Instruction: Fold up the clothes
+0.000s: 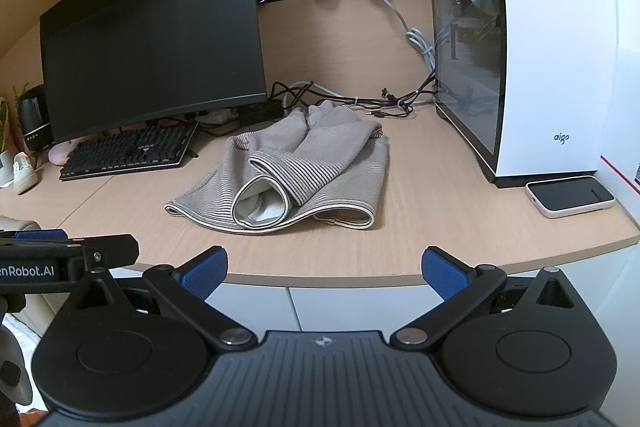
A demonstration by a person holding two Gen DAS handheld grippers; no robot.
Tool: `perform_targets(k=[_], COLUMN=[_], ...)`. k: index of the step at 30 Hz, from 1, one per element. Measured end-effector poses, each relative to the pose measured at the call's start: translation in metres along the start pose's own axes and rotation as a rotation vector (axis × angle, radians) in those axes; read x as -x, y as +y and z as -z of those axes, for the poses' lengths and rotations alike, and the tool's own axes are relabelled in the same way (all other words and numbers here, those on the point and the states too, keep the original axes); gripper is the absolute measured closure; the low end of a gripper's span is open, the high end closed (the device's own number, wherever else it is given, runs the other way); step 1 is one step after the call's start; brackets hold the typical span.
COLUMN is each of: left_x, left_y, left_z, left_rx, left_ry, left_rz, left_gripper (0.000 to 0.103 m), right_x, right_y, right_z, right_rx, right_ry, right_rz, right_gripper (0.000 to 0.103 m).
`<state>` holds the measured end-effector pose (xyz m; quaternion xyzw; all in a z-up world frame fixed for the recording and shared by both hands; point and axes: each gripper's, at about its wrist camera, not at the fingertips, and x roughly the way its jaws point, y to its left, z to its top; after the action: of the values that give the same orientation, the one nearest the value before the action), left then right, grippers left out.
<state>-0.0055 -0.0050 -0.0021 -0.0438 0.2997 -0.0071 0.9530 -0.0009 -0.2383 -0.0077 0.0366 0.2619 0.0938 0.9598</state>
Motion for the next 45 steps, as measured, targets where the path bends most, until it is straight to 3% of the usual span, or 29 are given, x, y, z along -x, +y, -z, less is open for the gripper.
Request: perform_targets(k=[14,23,39,45], left_x=[-0.030,-0.089,-0.204,-0.228], left_y=[0.016,0.017,0.056,0.074], left_z=[0.000,-0.018,-0.092,-0.113], left_rx=[0.014,-0.001,-0.029,-0.022], left_ry=[0.067,0.139,0.264,0.307], left_rz=[0.007,0.124,0.338,0.378], left_gripper=[0.000,0.000,0.000,0.000], right_x=[-0.028,-0.063,-0.149,-0.172], right_y=[0.003,-0.008,0.008,0.008], right_z=[0.002,-0.004,-0.042,-0.071], right_rx=[-0.023,-0.066,-0.169,-0.259], right_ry=[0.061,0.106,0.192,0.196], right_rz=[0.003,0.099,0.294,0.298], right_gripper=[0.000,0.000,0.000,0.000])
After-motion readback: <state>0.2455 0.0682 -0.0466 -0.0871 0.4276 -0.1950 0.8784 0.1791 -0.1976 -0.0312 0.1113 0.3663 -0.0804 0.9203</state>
